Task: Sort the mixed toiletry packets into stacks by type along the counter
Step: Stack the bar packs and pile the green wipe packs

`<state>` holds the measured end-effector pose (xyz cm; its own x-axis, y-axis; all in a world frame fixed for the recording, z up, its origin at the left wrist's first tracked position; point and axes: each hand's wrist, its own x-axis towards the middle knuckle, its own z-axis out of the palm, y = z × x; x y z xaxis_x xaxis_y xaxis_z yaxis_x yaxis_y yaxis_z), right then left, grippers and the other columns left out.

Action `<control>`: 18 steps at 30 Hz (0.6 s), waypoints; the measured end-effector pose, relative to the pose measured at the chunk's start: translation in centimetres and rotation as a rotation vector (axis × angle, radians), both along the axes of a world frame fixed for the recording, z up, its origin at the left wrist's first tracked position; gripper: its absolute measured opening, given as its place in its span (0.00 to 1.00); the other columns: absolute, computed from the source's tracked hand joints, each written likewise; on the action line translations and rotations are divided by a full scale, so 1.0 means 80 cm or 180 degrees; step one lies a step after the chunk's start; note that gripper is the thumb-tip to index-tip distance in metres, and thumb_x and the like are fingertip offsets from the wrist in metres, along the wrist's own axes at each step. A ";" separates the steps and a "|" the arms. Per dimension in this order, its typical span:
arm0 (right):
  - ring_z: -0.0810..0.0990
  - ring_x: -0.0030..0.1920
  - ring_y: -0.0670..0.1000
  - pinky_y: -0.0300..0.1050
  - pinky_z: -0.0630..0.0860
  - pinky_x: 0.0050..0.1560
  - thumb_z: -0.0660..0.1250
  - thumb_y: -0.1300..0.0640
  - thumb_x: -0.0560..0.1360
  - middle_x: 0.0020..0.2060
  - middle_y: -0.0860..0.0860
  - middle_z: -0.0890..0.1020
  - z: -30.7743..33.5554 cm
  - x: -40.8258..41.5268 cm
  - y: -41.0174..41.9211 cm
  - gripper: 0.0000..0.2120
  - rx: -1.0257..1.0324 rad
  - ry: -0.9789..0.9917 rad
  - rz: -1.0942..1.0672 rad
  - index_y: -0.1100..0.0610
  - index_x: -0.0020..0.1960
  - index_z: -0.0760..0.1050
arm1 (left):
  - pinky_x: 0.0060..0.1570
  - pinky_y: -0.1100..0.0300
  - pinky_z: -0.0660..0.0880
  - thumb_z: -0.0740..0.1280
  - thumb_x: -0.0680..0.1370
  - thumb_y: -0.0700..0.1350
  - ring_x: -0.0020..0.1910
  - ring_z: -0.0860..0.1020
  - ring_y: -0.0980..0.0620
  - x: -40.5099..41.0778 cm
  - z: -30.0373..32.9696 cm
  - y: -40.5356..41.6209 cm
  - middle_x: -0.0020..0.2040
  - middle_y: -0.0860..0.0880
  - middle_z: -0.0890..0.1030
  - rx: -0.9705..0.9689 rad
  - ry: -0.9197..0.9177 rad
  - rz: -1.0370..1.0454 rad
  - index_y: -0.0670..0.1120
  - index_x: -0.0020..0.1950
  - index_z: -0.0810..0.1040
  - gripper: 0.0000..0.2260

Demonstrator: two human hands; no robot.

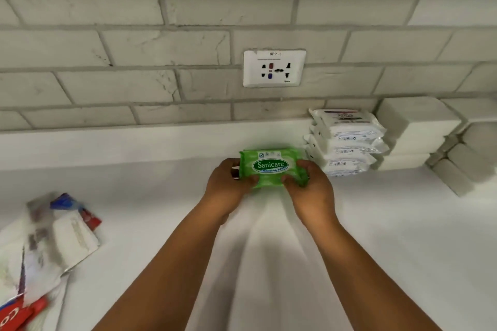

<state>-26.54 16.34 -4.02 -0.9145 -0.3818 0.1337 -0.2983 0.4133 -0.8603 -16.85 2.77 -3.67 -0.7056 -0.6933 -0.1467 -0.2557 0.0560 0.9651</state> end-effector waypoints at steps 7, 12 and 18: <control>0.69 0.65 0.60 0.46 0.65 0.63 0.65 0.59 0.77 0.62 0.61 0.73 -0.025 -0.046 -0.037 0.19 0.0614 0.0607 0.0112 0.61 0.66 0.71 | 0.42 0.59 0.76 0.74 0.73 0.44 0.45 0.80 0.51 -0.056 -0.020 -0.016 0.49 0.50 0.81 -0.0306 -0.0308 0.0285 0.47 0.62 0.75 0.19; 0.71 0.62 0.63 0.54 0.72 0.58 0.65 0.58 0.76 0.59 0.61 0.76 -0.044 -0.049 -0.041 0.13 0.1195 0.1338 -0.0031 0.59 0.59 0.76 | 0.46 0.59 0.77 0.75 0.71 0.49 0.48 0.79 0.52 -0.063 -0.036 -0.019 0.55 0.49 0.78 -0.0472 -0.0353 0.0432 0.48 0.63 0.75 0.22; 0.79 0.50 0.61 0.53 0.75 0.48 0.68 0.60 0.74 0.51 0.56 0.81 -0.048 -0.040 -0.041 0.07 0.1351 0.1872 0.0022 0.59 0.51 0.78 | 0.42 0.62 0.74 0.73 0.74 0.47 0.44 0.78 0.56 -0.061 -0.036 -0.011 0.50 0.52 0.80 -0.0317 -0.0192 0.0416 0.48 0.62 0.74 0.19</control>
